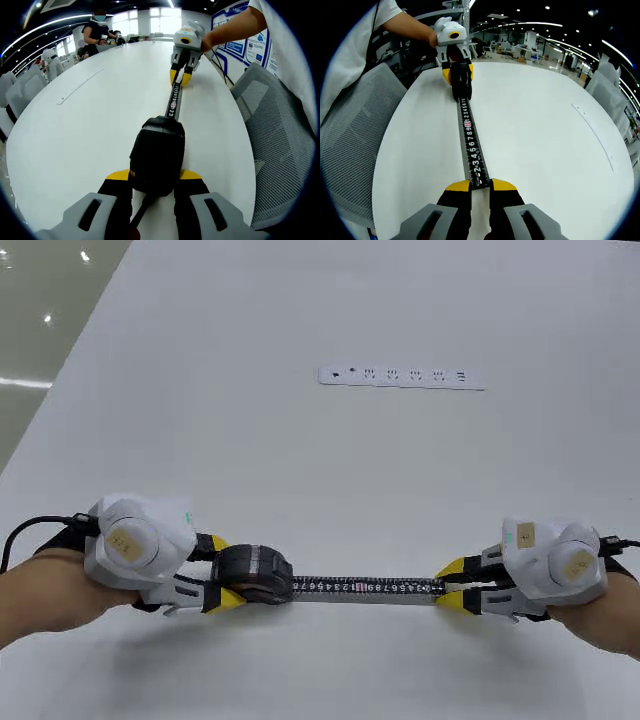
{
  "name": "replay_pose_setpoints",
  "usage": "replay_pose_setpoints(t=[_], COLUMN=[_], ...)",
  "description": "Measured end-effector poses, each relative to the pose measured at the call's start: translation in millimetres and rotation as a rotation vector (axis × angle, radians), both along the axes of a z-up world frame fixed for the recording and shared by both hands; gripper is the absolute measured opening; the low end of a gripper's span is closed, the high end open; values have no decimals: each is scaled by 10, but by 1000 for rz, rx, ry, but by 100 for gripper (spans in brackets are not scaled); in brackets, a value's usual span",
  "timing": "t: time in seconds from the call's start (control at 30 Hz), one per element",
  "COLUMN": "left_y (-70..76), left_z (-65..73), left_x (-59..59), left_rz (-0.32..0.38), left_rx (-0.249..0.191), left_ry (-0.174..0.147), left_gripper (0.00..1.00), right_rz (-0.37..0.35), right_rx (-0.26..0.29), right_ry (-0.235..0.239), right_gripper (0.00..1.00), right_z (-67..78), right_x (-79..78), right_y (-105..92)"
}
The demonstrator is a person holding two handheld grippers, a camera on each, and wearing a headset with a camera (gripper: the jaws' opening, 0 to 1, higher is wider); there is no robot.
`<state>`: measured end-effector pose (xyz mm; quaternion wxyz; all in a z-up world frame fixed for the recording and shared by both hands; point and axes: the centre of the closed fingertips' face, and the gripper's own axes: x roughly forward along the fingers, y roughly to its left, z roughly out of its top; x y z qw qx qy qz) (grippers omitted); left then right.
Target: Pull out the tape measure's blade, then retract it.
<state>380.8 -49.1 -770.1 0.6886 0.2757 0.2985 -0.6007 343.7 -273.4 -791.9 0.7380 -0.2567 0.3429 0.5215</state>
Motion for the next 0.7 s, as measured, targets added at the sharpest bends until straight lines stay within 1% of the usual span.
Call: replay_pose_setpoints(t=[0.3,0.37,0.57,0.7], left_y=[3,2,-1,0], left_z=[-3,-4,-3,-4], left_x=[6,7,6,6], left_rz=[2,1,0,1], left_rx=[-2,0,-1,-1], left_ry=[1,-1,0,1], left_gripper=[27,27,27,27], right_rz=[-20,-13,-20,-20], right_rx=[-15,-31,-47,-61], right_ry=[1,1,11,14], right_gripper=[9,9,9,9], right_z=[-3,9,-9,-14], right_x=[-9,-30,-60,-52], right_y=[-162,-207,-353,-420])
